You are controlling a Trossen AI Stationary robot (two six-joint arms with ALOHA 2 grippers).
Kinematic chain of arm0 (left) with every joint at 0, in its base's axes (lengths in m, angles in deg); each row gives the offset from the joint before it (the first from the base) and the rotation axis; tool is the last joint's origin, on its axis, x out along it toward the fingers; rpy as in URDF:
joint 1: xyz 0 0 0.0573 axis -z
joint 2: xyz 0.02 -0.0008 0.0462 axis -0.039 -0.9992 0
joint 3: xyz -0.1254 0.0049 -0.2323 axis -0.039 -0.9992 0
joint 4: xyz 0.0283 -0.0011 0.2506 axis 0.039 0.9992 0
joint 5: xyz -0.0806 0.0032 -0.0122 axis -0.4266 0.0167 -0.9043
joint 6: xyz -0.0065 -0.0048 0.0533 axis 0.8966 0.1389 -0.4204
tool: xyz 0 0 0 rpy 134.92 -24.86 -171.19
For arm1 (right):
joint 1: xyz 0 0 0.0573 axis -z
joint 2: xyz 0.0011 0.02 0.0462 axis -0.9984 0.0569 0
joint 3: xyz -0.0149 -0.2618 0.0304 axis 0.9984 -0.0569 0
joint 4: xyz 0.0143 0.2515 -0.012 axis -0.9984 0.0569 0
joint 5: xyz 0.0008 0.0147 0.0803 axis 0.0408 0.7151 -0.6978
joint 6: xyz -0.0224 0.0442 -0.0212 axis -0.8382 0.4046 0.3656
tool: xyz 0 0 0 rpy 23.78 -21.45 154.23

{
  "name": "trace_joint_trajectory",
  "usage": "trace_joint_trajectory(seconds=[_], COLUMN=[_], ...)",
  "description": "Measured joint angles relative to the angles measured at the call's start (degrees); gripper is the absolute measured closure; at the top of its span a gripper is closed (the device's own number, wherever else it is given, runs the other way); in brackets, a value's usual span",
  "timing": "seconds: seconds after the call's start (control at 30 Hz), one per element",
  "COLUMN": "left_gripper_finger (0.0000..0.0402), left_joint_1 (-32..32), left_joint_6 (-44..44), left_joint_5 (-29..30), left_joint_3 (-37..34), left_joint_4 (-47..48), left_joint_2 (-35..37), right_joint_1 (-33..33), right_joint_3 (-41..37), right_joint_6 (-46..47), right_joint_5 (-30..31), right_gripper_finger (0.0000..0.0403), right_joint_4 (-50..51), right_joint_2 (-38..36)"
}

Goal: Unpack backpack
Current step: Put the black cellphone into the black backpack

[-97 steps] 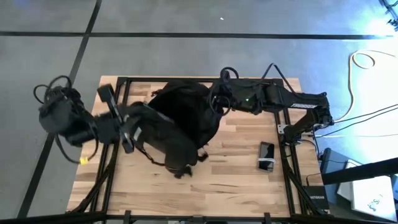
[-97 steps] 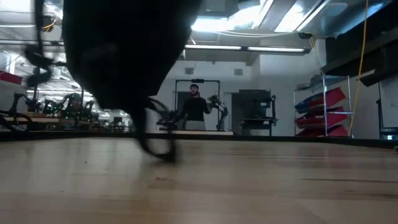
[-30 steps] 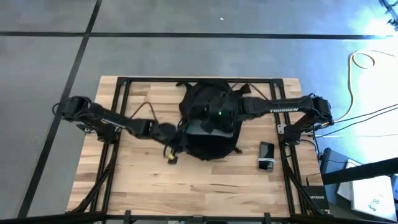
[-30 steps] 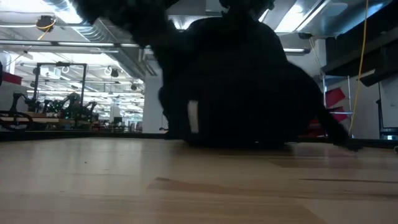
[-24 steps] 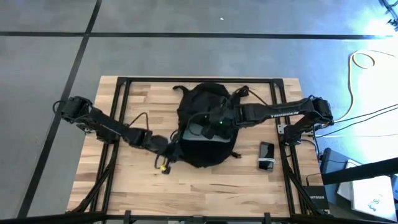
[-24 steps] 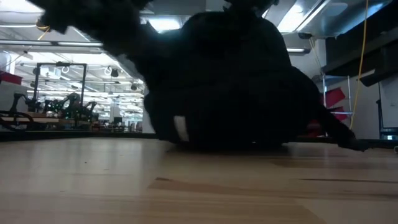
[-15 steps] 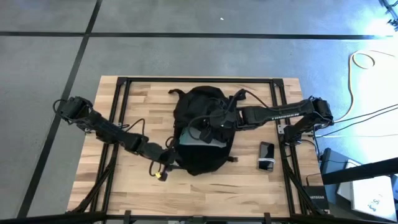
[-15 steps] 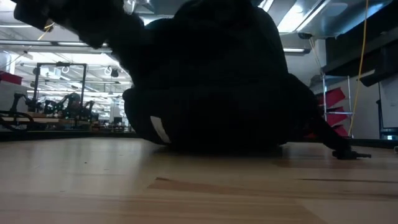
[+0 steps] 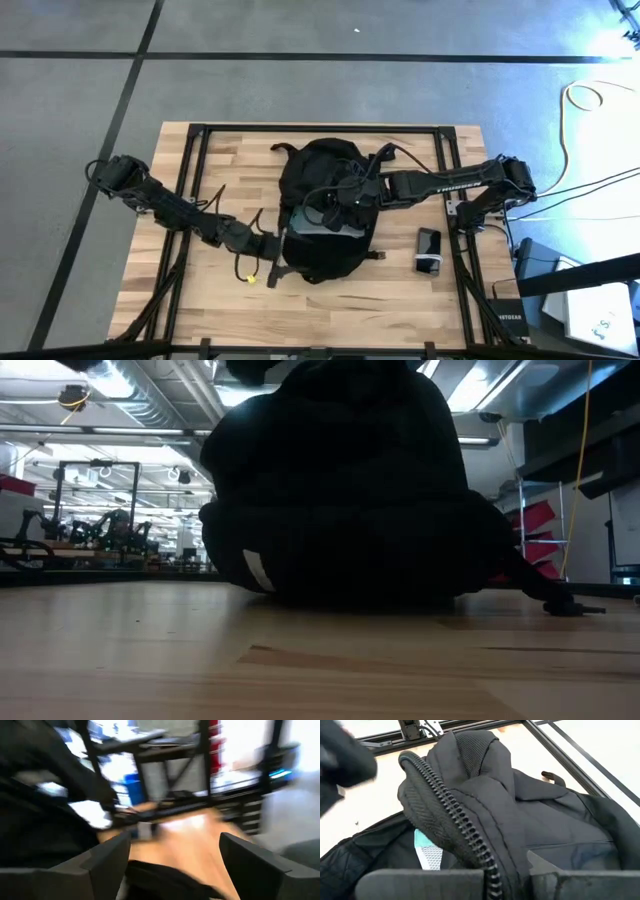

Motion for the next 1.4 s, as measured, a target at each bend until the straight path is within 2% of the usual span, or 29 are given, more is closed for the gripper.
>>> trace_joint_trajectory(seconds=[0.17, 0.27, 0.33, 0.47, 0.67, 0.93, 1.07, 1.4], left_gripper_finger=[0.0121, 0.0121, 0.0122, 0.0122, 0.0122, 0.0122, 0.0122, 0.0122], left_joint_1=[6.8, 7.6, 5.7, 0.2, -5.7, -7.9, -10.0, -14.4], left_joint_6=[-21.5, -28.1, -29.5, -27.0, -24.5, -31.5, -31.9, -30.8], left_joint_5=[20.3, 32.0, 35.3, 33.0, 32.1, 32.5, 32.2, 24.2], left_joint_3=[3.1, 4.2, 4.2, 4.2, 4.2, 4.2, 4.2, 4.1], left_joint_4=[-0.8, -3.0, -3.3, 1.9, 1.7, 0.4, 1.4, 4.2], left_joint_2=[0.0, 0.0, 0.0, 0.0, 0.0, 0.0, -0.8, -0.9], right_joint_1=[-0.8, -1.1, -1.1, -1.1, -1.0, -1.1, -1.0, -1.0], right_joint_3=[0.0, 0.0, 0.0, 0.0, 0.0, 0.0, 0.0, 0.0], right_joint_6=[0.0, -0.1, -0.5, -1.4, -2.3, -2.6, -2.6, -2.6], right_joint_5=[-0.1, -1.0, -1.0, -1.8, -3.9, -5.2, -6.6, -8.5], right_gripper_finger=[0.0402, 0.0402, 0.0402, 0.0402, 0.0402, 0.0402, 0.0402, 0.0402], right_joint_4=[0.1, 0.0, -0.5, -2.3, -2.6, -2.8, -2.9, -1.0], right_joint_2=[0.0, 0.0, 0.0, 0.0, 0.0, 0.0, 0.0, 0.0])
